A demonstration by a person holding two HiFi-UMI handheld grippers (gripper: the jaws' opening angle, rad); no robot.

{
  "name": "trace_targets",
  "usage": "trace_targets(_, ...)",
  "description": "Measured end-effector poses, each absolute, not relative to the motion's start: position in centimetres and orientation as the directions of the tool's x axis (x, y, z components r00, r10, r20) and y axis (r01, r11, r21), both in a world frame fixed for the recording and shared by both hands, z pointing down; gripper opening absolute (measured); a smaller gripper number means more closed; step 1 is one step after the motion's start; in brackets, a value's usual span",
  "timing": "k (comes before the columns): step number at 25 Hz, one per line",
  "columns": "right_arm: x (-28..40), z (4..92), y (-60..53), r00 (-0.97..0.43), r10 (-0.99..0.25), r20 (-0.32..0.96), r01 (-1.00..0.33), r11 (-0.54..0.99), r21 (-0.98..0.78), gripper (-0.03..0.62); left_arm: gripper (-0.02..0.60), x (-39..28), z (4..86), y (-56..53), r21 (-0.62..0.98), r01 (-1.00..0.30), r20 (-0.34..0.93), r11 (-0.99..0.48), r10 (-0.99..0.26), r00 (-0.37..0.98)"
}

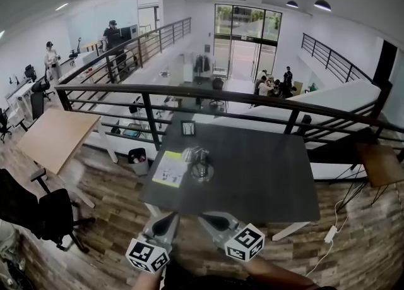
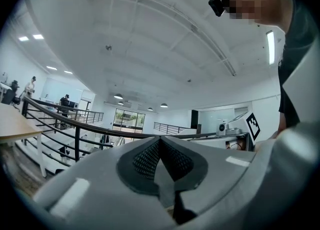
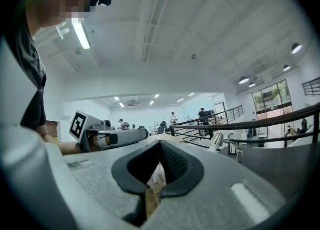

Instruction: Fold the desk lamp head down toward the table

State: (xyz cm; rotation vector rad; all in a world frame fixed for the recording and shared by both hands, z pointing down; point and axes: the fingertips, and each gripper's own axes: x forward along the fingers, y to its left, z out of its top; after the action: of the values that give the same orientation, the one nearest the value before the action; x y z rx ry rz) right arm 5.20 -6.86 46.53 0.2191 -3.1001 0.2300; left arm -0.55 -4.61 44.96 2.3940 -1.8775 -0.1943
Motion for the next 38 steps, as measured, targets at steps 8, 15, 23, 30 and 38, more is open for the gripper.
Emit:
trace_targets(8, 0.4, 46.5, -12.5, -0.976, -0.215, 0.044, -0.220, 0.964, -0.148, 0.002, 0.002, -5.4, 45.1, -10.9, 0.173, -0.930, -0.040, -0.323, -0.946, 0.321)
trace_targets(15, -4.3, 45.8, -17.5, -0.943, -0.329, 0.044, -0.332, 0.930, -0.156, 0.002, 0.002, -10.0, 44.2, -16.2, 0.185, -0.881, -0.038, -0.436, -0.899, 0.437)
trace_targets(23, -8.1, 46.3, -21.3, -0.877, -0.479, 0.032, -0.478, 0.865, -0.155, 0.002, 0.002, -14.8, 43.3, -19.6, 0.172, -0.807, -0.035, -0.565, -0.822, 0.568)
trace_targets(30, -8.5, 46.4, -23.9, -0.794, -0.607, 0.042, -0.605, 0.780, -0.163, 0.003, 0.002, -15.7, 43.6, -21.3, 0.180, -0.734, -0.028, -0.655, -0.749, 0.662)
trace_targets(38, -8.9, 47.6, -27.3, -0.765, -0.636, 0.097, -0.642, 0.745, -0.181, 0.056, 0.002, -15.6, 44.7, -23.9, 0.220, -0.699, -0.003, -0.681, -0.717, 0.697)
